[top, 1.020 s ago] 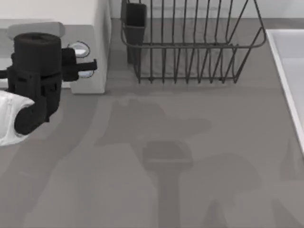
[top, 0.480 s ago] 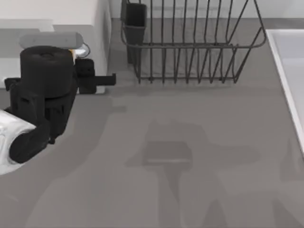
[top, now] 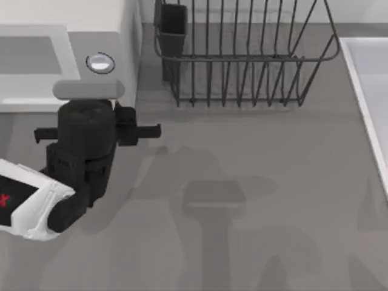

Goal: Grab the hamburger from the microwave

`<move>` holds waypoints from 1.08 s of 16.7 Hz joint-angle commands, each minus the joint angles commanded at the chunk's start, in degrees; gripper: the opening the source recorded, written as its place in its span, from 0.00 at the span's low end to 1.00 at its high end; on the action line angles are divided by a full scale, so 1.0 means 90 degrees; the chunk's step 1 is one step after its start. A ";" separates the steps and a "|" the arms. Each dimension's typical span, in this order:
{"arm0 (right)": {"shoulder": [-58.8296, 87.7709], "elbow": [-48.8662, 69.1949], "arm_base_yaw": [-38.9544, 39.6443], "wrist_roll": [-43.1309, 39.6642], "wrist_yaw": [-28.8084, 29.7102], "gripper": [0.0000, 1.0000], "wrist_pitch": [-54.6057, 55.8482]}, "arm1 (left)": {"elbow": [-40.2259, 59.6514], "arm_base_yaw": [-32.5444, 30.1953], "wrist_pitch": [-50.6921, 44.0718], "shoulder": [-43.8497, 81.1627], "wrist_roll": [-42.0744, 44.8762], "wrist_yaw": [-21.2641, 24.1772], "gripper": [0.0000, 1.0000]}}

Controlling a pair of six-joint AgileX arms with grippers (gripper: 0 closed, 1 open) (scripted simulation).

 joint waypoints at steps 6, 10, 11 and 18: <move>0.0000 0.0000 0.0000 0.0000 0.0000 1.00 0.0000 | -0.0595 -0.0028 0.2221 0.1510 0.0021 0.0095 0.00; 0.0000 0.0000 0.0000 0.0000 0.0000 1.00 0.0000 | -0.0684 -0.0025 0.2439 0.1694 0.0027 0.0114 0.00; 0.0000 0.0000 0.0000 0.0000 0.0000 1.00 0.0000 | -0.0684 -0.0025 0.2439 0.1694 0.0027 0.0114 0.00; 0.0000 0.0000 0.0000 0.0000 0.0000 1.00 0.0000 | -0.0684 -0.0025 0.2439 0.1694 0.0027 0.0114 0.45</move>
